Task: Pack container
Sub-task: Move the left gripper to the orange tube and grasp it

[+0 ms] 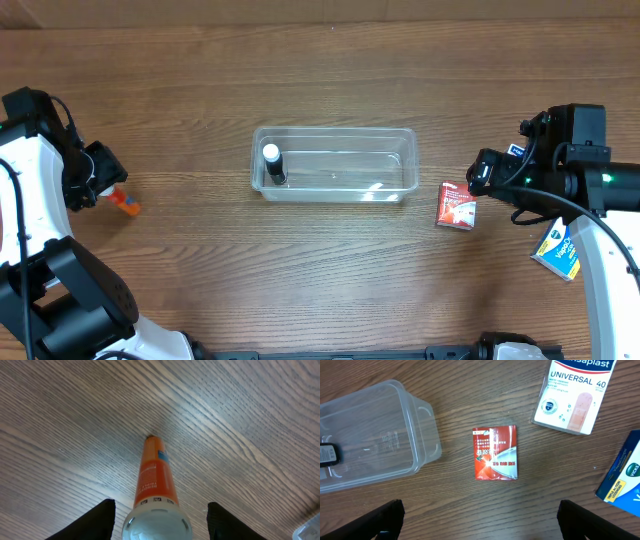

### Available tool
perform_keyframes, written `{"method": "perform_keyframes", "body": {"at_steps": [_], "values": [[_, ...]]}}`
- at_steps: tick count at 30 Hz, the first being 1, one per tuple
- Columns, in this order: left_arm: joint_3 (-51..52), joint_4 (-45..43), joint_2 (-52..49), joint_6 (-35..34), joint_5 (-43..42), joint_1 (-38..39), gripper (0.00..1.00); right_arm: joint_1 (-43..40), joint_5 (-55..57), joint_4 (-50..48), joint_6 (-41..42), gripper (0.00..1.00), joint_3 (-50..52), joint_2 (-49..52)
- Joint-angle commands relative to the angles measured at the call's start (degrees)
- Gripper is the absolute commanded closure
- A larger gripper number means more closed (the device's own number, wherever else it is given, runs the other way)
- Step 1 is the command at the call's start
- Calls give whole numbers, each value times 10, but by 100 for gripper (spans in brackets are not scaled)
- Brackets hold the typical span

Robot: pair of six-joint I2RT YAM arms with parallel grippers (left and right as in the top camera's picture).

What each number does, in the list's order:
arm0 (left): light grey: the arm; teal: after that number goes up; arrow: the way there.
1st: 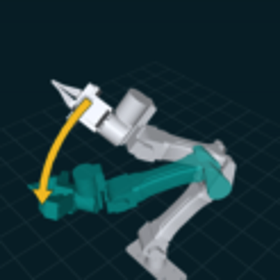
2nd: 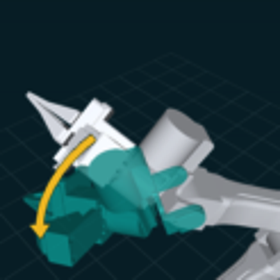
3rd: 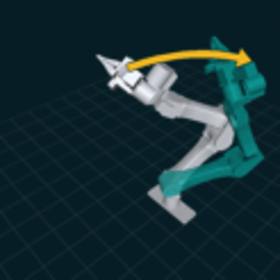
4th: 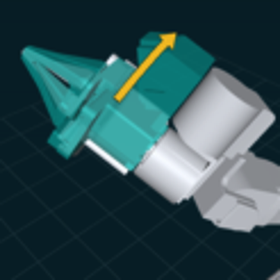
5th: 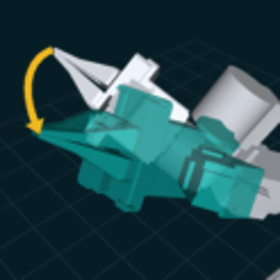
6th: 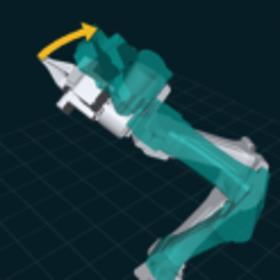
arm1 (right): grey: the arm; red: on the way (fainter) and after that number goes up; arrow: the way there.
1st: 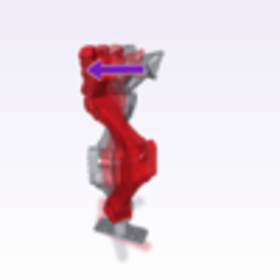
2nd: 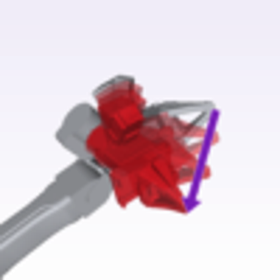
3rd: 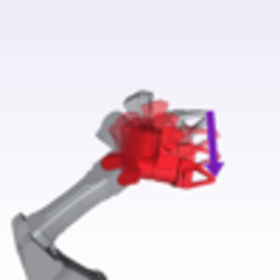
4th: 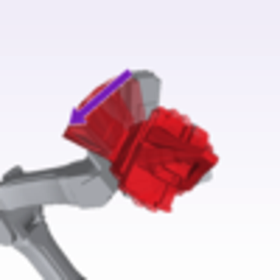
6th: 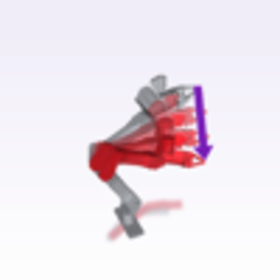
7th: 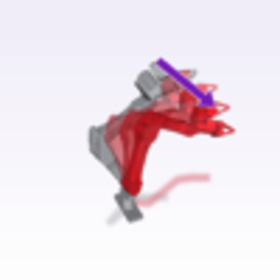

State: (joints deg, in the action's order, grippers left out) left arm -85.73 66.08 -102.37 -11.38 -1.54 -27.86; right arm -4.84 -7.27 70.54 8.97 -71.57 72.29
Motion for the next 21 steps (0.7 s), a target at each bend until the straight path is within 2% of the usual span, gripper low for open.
{"method": "perform_keyframes", "body": {"at_steps": [1,4,8,10,15,20,21], "values": [[2,8,-5,7,-4,-2,43,-2,-4,-1,1,0,-16,-2],[2,12,-5,7,-4,-2,46,-2,-4,-1,1,0,-16,-2],[2,13,-5,7,-4,-2,59,-2,-4,0,1,0,-16,-2],[2,13,-5,7,-4,-2,70,-2,-4,1,1,0,-16,-2],[2,12,-5,7,-4,-2,73,-2,-4,1,1,0,-16,-2],[-1,19,-3,2,-15,0,96,-2,-4,1,1,0,-16,-2],[-5,29,4,2,-29,4,96,-2,-4,1,1,0,-16,-2]]}}
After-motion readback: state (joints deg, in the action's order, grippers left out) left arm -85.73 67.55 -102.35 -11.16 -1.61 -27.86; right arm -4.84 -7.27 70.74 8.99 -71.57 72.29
